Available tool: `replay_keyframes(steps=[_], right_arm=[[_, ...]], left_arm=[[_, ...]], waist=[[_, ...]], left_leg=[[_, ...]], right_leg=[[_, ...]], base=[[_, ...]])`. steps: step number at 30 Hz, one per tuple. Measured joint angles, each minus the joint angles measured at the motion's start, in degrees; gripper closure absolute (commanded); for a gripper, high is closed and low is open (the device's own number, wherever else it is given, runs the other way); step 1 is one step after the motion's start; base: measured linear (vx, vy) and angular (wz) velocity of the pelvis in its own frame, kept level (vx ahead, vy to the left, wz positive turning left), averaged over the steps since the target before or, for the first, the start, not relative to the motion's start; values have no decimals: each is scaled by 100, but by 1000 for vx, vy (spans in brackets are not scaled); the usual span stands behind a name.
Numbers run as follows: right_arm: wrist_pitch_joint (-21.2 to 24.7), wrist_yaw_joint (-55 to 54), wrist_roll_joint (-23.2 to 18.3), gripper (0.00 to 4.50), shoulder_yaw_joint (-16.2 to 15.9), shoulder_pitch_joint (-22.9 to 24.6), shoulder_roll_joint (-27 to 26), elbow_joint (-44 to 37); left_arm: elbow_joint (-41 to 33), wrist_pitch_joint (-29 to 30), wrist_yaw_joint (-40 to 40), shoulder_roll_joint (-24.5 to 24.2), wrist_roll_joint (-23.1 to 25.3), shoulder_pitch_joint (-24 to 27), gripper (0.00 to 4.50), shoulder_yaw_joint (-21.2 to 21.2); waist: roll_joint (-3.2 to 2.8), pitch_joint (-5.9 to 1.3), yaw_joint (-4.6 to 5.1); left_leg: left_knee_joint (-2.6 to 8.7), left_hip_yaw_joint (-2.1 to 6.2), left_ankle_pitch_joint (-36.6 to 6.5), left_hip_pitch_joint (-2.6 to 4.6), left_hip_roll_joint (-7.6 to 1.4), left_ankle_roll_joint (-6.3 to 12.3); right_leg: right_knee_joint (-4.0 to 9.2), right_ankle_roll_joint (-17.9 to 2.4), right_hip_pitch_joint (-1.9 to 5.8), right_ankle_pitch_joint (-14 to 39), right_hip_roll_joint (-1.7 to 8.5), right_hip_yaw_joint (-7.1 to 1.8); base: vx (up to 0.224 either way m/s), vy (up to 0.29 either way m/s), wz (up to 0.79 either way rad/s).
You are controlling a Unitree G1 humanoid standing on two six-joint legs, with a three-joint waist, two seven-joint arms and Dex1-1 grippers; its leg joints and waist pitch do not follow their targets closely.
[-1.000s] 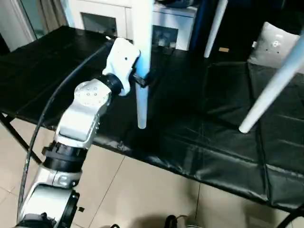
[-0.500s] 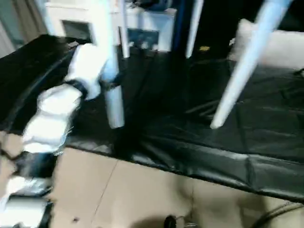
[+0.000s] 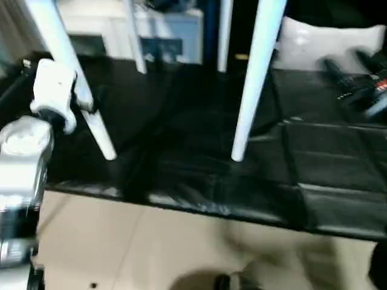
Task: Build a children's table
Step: Flip table
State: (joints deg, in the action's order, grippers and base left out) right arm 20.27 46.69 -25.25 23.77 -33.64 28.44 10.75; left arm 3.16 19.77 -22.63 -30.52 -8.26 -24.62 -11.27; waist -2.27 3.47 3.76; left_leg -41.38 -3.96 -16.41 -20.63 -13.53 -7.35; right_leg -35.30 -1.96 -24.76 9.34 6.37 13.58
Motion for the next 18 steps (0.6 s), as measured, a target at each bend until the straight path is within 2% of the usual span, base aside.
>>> replay_keyframes(steps=[1,2,3,4,5,6,7,8,9,11,12,13,14,16,18], right_arm=[[80,-55,-27,7,-2,192,-72,-253],[146,-89,-48,7,-17,292,-107,-339],[239,-193,-128,7,-77,460,-191,-631],[332,-263,-212,7,-85,682,-248,-958],[404,-268,-309,7,-49,1003,-246,-1296],[506,-277,-444,7,-27,1208,-243,-1562],[627,-264,-586,7,-111,1284,-323,-1783],[717,-233,-699,7,-143,1495,-298,-2040],[899,-194,-881,7,-183,1763,-240,-2414],[1185,-15,-1096,7,-317,2449,-96,-3025],[1299,25,-1134,7,-432,2626,-87,-3161],[1398,80,-1113,7,-704,2872,-79,-3345],[1426,114,-1070,7,-907,3007,-64,-3439],[1468,135,-964,7,-1258,3280,-59,-3572],[1278,16,-455,7,-1503,3400,27,-3505]], left_arm=[[-249,48,-68,256,-356,179,0,-230],[-379,81,-99,386,-574,275,0,-296],[-779,134,-160,579,-989,555,0,-494],[-1093,177,-222,659,-1335,701,0,-554],[-1411,186,-287,785,-1645,768,0,-533],[-1801,183,-342,920,-1928,973,0,-531],[-2059,216,-387,1004,-2137,1307,0,-502],[-2185,301,-424,1055,-2235,1472,0,-413],[-2426,378,-488,1050,-2296,1684,0,-298],[-2797,451,-703,987,-2222,2108,0,160],[-2863,503,-767,993,-2180,2246,0,355],[-2845,594,-849,1023,-2019,2334,0,780],[-2783,629,-866,1043,-1882,2337,0,1020],[-2599,650,-885,1055,-1676,2334,0,1414],[-2310,583,-806,1192,-1532,2272,0,1521]], waist=[[55,20,-15],[67,44,-12],[-36,45,-59],[-70,59,-214],[-3,63,-315],[185,-11,-459],[216,-16,-611],[244,-55,-753],[226,-87,-885],[184,-151,-1016],[180,-165,-1049],[161,-174,-1094],[155,-178,-1107],[146,-183,-1049],[131,-187,-972]], left_leg=[[1,-83,-3,141,62,-2],[38,-125,-7,234,60,0],[111,-104,-32,232,-15,17],[164,-102,-28,172,-96,3],[153,-175,-24,155,-120,-1],[152,-368,-13,190,-120,-16],[164,-347,-2,251,15,-40],[240,-296,-1,257,98,-29],[336,-264,30,239,162,-6],[489,-266,230,227,161,-27],[511,-271,239,222,160,-26],[507,-256,241,171,153,-25],[508,-257,243,154,147,-21],[511,-265,239,143,147,-13],[512,-275,230,148,148,-13]], right_leg=[[-20,-34,70,-22,-1,-72],[50,-37,93,-28,10,13],[222,-32,228,-34,44,255],[23,66,238,111,104,290],[-468,55,215,328,100,-62],[-644,202,272,549,72,-481],[-706,152,232,595,60,-587],[-700,154,204,609,58,-634],[-670,156,165,608,53,-666],[-591,157,162,589,-29,-745],[-551,152,163,568,-67,-786],[-498,117,155,520,-109,-816],[-459,114,154,493,-117,-815],[-373,128,169,438,-121,-818],[-299,137,205,390,-121,-824]], base=[[0,0,0],[0,0,0],[48,56,-6],[48,56,-6],[75,-13,-5],[90,-88,-21],[90,-88,-21],[52,-43,-29],[0,0,0],[38,-23,7],[67,-13,13],[67,-13,13],[0,0,0],[-2,32,-2],[-13,25,-1]])
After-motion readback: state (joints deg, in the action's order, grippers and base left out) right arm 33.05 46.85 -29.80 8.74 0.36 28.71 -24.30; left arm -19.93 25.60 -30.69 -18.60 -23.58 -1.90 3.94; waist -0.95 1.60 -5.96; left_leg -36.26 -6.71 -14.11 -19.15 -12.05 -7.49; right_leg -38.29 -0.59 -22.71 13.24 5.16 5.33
